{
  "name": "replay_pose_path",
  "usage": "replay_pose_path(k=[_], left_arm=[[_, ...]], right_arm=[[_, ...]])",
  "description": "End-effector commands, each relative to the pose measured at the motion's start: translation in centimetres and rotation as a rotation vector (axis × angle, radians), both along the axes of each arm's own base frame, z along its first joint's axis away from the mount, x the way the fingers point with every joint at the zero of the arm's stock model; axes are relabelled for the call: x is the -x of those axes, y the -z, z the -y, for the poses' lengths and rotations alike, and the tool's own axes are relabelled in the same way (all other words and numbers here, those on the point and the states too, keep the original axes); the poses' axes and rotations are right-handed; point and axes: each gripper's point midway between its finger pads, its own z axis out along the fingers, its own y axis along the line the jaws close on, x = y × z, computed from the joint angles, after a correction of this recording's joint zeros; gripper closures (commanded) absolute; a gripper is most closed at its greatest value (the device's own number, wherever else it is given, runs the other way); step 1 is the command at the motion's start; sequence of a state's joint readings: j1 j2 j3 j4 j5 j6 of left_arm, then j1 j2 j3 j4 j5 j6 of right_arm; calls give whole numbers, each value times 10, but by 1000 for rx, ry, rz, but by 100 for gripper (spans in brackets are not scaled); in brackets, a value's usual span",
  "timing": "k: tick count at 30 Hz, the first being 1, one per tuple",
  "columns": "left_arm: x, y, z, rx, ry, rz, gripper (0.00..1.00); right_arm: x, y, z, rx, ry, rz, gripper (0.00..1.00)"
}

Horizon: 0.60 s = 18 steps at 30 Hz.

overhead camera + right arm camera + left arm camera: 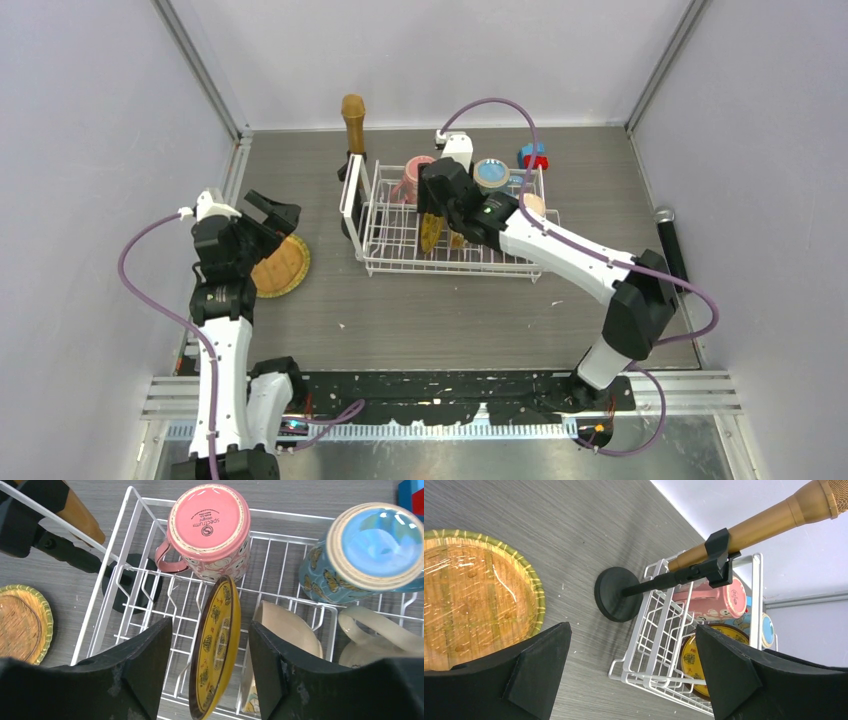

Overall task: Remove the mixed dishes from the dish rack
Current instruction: Place the plate at the center of the board, then pick up the plate from the dish rack.

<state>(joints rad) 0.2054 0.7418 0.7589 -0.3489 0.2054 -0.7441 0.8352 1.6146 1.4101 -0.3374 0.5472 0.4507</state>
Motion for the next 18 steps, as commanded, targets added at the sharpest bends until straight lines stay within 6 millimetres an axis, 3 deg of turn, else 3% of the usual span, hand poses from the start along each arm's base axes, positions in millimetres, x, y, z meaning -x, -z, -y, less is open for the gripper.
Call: replay_pose_path(k=[1, 18], left_arm=[[0, -10, -5, -46, -7, 23, 0], [-1, -9, -5, -22, -17, 17, 0]], right_arm=[[-9, -10, -7, -41, 3, -18, 39], [-18, 26, -8, 35, 34, -87, 60]])
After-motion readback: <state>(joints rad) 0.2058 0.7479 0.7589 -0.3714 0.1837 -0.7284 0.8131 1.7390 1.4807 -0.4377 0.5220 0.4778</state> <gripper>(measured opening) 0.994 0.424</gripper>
